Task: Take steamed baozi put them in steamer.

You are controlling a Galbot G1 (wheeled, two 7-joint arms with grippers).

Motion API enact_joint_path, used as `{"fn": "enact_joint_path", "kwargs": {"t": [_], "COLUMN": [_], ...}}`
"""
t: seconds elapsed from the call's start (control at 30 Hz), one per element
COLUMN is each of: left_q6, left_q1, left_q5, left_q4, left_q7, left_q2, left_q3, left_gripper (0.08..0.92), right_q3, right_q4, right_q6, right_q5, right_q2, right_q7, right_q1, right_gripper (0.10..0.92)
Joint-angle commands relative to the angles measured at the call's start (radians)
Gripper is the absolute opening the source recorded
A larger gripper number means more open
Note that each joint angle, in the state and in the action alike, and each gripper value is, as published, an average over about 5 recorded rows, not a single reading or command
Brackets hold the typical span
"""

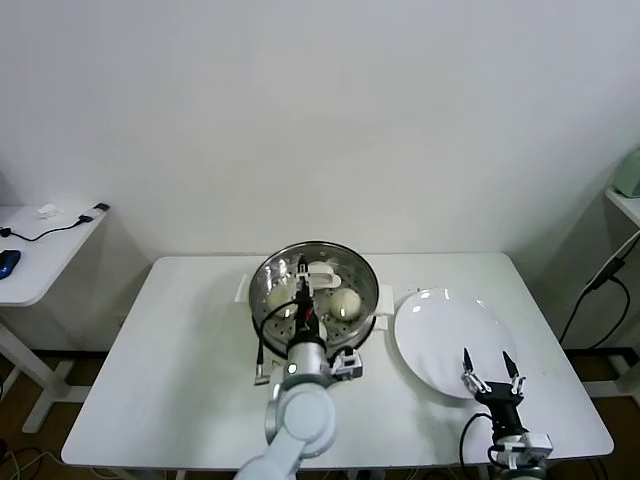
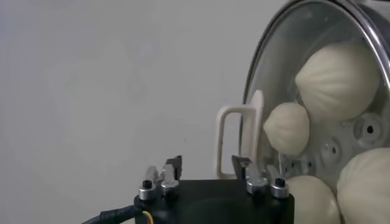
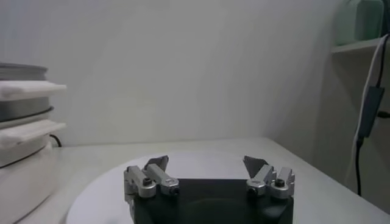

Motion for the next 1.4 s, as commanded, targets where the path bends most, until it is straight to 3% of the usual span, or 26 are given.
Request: {"fn": "enact_joint_path", "kwargs": {"t": [0.03,0.23,0.33,0.5,0.63,0.8,1.0,1.4], "left_q6": [-0.027,-0.331,-0.468,-0.588,-0.707,-0.893,-0.947,-0.964], "left_q1": [0.057,0.149,0.215,0.335,0.418,0.462,0.450,0.466], "left_q5": [-0.280,-0.900,-1.210,-1.711,-1.971,-2.006,-1.970,-1.914], "left_q4": [-0.196,-0.318,-0.361,-0.374,-0.276,-0.047,0.127,0.133], "left_q7": [-0.076,-0.312,-0.380,-0.351,-0.300,-0.246,-0.224,-0.214], "left_q2": [0.071,0.119,0.149,0.178,0.246,0.320,0.300,0.253], "left_q3": [0.004,-0.166,-0.324,-0.655,-0.819,-0.831,-0.755,-0.705], "left_gripper": [0.606,0.773,0.814,0.822,0.823,0.823,0.823,0.823], "right_q3": [-0.005,-0.014,-0.023,-0.043,-0.036,-0.033,-0.033,-0.041], "right_q4": [0.000,0.008,0.014,0.011,0.005,-0.008,-0.030,-0.037], "right_q6": [-0.003,0.042,0.052,0.060,0.061,0.065,0.066,0.060], "right_q5": [-0.004,0.022,0.040,0.021,0.009,0.001,-0.008,-0.018], "right_q2": [0.005,0.007,-0.002,-0.008,0.002,-0.001,0.000,-0.001], "right_q7": [0.003,-0.039,-0.063,-0.030,-0.027,-0.025,-0.024,-0.023], "right_q1": [0.007,0.015,0.014,0.025,0.031,0.033,0.040,0.038], "right_gripper": [0.823,0.823,0.823,0.823,0.823,0.823,0.823,0.823]}}
